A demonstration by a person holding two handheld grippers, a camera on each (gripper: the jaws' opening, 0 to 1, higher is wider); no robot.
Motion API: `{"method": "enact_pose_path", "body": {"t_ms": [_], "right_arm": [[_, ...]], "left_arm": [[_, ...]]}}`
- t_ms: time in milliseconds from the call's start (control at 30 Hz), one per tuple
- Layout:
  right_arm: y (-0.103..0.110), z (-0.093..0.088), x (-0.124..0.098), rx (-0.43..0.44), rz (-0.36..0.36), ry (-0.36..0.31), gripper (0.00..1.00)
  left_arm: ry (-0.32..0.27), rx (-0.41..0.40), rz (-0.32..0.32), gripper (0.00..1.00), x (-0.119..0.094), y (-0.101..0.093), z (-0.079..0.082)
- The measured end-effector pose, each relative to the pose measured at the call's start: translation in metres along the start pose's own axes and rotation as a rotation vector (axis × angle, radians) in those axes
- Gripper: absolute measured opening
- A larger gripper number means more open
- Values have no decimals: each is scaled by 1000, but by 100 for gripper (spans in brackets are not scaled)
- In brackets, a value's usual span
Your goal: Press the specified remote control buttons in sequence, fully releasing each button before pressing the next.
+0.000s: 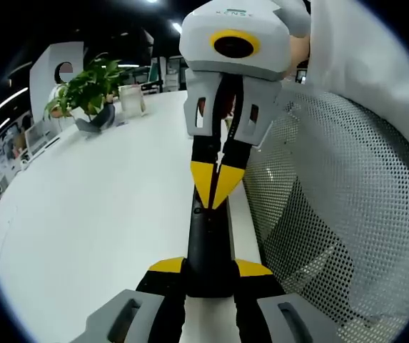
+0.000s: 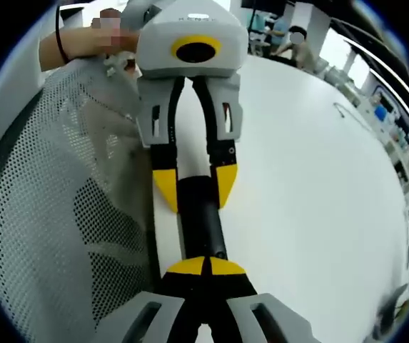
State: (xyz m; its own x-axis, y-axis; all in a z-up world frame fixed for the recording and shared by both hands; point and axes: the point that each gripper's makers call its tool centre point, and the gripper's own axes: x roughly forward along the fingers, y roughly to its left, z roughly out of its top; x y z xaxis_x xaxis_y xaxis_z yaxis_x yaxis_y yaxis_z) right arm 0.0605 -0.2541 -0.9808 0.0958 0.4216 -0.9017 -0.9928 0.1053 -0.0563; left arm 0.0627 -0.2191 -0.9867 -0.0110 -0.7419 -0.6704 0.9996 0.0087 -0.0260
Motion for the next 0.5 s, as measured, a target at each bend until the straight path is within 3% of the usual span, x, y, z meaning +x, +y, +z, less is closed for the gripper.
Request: {"method": "enact_pose_path", "body": {"t_ms": [333, 400, 500], "right_arm": [[-1, 1, 3, -142, -48, 61, 0], [-3, 1, 2, -101, -43, 50, 0], [-4, 2, 1, 115, 1, -28, 0]], "left_arm": [[1, -6, -1, 24, 0, 0, 0], [1, -5, 1, 24, 0, 0, 0], [1, -3, 1, 24, 0, 0, 0]]}}
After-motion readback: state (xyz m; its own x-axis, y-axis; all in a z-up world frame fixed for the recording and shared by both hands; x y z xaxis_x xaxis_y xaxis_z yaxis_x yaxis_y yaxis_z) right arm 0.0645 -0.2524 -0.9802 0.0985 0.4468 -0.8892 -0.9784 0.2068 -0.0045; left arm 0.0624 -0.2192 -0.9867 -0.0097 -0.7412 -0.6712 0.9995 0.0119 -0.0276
